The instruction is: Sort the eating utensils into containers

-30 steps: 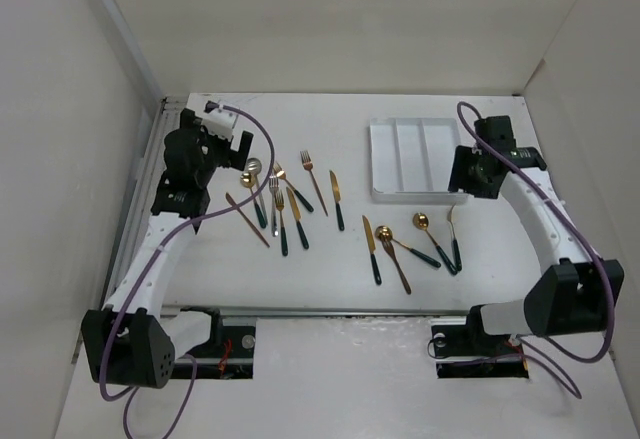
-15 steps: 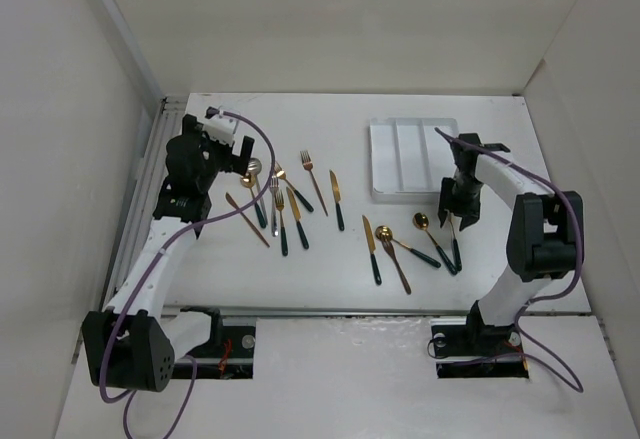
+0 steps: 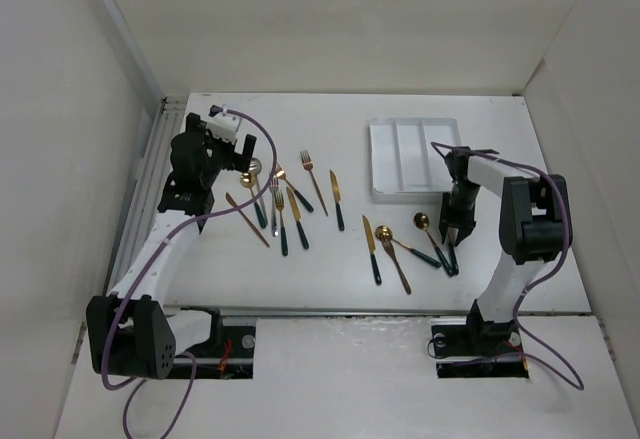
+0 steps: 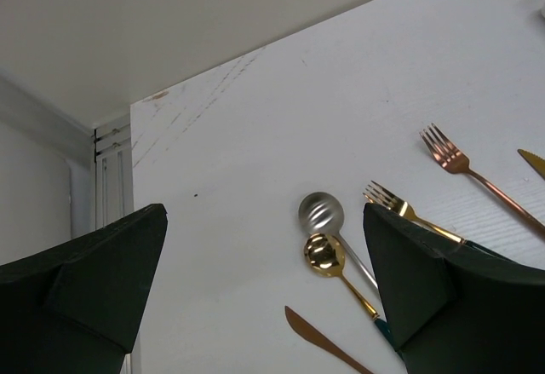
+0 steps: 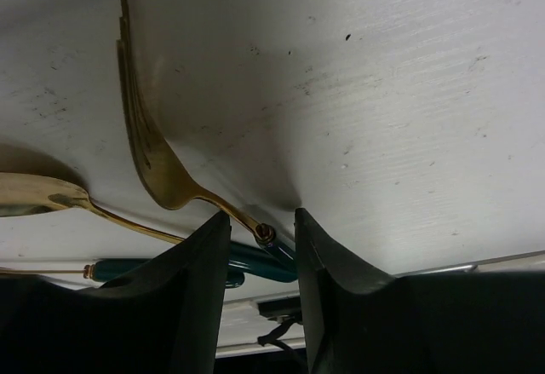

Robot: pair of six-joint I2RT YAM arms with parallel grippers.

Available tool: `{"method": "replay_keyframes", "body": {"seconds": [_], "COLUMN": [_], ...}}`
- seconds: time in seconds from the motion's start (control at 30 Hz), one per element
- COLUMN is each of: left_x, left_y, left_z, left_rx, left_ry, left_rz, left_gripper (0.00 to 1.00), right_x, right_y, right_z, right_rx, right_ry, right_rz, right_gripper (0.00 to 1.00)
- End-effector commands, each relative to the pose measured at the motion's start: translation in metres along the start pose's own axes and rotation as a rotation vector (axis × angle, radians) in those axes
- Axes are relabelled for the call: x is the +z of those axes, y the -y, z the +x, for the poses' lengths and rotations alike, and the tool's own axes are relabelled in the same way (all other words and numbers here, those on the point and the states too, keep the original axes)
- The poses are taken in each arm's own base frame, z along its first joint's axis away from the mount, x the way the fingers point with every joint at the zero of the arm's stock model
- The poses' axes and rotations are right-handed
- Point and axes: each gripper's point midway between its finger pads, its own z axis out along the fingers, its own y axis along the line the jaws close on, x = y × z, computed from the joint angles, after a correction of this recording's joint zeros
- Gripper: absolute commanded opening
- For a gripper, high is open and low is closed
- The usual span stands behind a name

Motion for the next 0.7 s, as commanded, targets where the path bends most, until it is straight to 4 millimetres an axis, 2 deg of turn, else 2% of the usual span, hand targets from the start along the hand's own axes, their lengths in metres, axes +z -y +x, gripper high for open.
{"method": "replay_keyframes", "body": {"seconds": [0.0, 0.07, 0.17, 0.2, 0.3, 0.33, 0.57, 0.67], "left_x": [0.001, 0.001, 0.001, 0.001, 0.001, 0.001, 0.001, -0.001], "left_y": [-0.010, -0.010, -0.010, -0.009, -0.011, -0.011, -0.009, -0.009], "left_z": [-0.037, -0.037, -0.037, -0.032, -0.034, -0.034, -0.029, -0.028], "left_rx": [0.020, 0.020, 0.020, 0.020, 0.020, 0.020, 0.010, 0.010], "left_ry": [0.102, 0.102, 0.102, 0.094, 0.099, 0.099, 0.091, 0.091], "left_rz": [-0.028, -0.028, -0.028, -0.026, -0.039, -0.039, -0.035, -0.035], "left_gripper": [1.00, 1.00, 1.00, 1.00, 1.00, 1.00, 1.00, 1.00], "right_x": [0.002, 0.000, 0.000, 0.002, 0.005, 0.005, -0.002, -0.018], "right_y": [0.006, 0.006, 0.006, 0.003, 0.004, 0.004, -0.006, -0.012], "right_z": [-0.002, -0.002, -0.002, -0.001, 0.000, 0.000, 0.002, -0.001], "right_rx": [0.021, 0.021, 0.021, 0.021, 0.010, 0.010, -0.033, -0.063], "right_ry": [0.007, 0.016, 0.016, 0.002, -0.010, -0.010, 0.019, 0.087], "right_rz": [0.023, 0.020, 0.020, 0.009, 0.013, 0.013, 0.015, 0.027], "right_gripper": [0.42, 0.42, 0.31, 0.21, 0.07, 0.00, 0.00, 0.00]}}
